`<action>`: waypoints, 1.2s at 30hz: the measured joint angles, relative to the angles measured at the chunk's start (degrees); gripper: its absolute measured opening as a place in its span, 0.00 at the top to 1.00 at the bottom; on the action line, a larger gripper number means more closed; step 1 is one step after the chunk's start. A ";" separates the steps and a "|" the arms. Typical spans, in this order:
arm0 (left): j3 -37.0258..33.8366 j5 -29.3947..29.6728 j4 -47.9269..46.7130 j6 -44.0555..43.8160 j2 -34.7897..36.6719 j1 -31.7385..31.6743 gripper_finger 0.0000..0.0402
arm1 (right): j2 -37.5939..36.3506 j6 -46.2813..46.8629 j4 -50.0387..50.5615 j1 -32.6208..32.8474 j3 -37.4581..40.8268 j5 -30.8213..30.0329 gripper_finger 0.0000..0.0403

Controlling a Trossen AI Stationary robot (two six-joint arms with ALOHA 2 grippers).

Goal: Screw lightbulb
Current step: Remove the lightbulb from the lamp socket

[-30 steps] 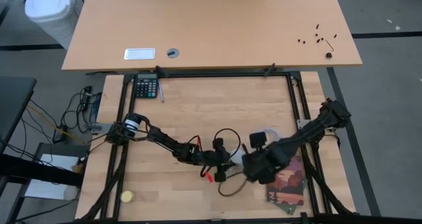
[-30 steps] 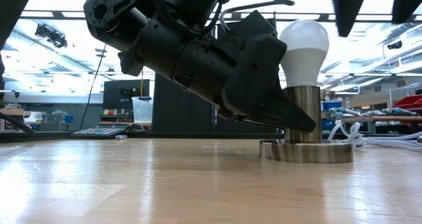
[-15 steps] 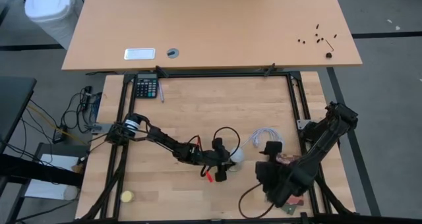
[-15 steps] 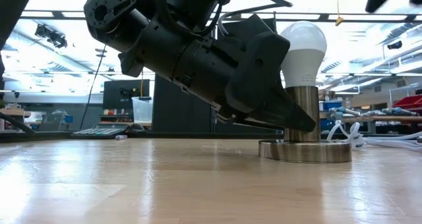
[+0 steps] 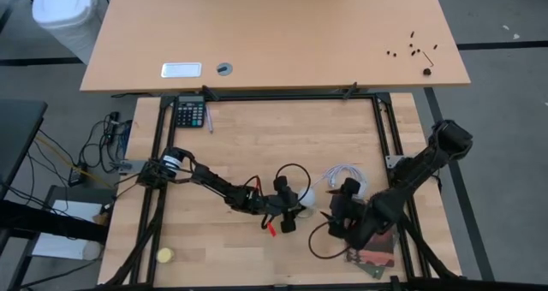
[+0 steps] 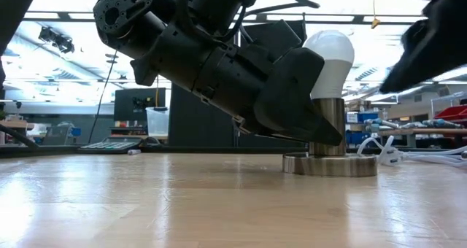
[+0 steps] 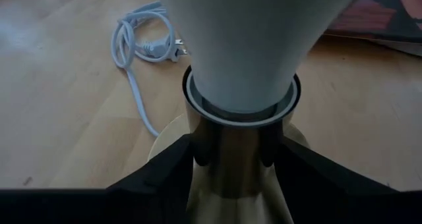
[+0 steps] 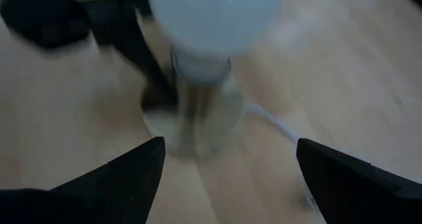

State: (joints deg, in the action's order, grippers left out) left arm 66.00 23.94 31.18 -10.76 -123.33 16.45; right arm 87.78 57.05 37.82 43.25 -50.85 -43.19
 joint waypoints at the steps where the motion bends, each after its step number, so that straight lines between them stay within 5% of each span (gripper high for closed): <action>1: 0.00 0.00 0.00 0.00 0.00 0.00 0.49 | -0.38 -1.15 -4.58 -0.16 1.87 -2.11 0.12; 6: 0.00 0.16 0.14 0.00 0.00 0.00 0.49 | -1.33 -11.96 -25.49 -0.76 8.18 -10.26 0.12; 20: 0.00 6.32 0.72 -1.54 0.00 0.00 0.49 | 8.18 -34.85 -77.20 -7.14 20.52 -12.95 0.13; 27: 0.00 6.47 0.63 -1.81 0.00 0.00 0.49 | 11.20 -41.49 -83.18 -9.02 20.48 -15.18 0.15; 36: 0.00 6.49 0.42 -1.68 0.00 0.02 0.49 | 11.20 -45.49 -79.41 -4.59 20.45 -27.92 0.25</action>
State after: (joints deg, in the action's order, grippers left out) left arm 66.00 30.44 31.59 -12.45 -123.33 16.47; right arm 98.98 11.56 -41.59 38.66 -30.40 -71.11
